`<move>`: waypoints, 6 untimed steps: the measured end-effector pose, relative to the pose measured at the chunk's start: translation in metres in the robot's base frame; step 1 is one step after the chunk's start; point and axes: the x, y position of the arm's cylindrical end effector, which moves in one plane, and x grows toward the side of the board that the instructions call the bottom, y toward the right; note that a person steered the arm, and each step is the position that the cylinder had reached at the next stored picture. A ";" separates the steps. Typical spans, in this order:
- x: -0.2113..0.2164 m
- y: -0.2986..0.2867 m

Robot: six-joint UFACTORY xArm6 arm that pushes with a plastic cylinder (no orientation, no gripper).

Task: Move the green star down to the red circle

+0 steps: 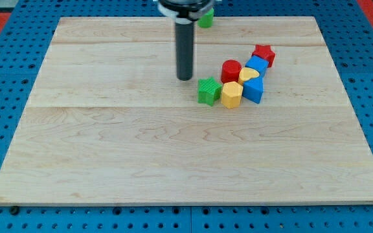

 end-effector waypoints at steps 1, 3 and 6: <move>0.020 -0.028; 0.089 0.021; 0.060 0.025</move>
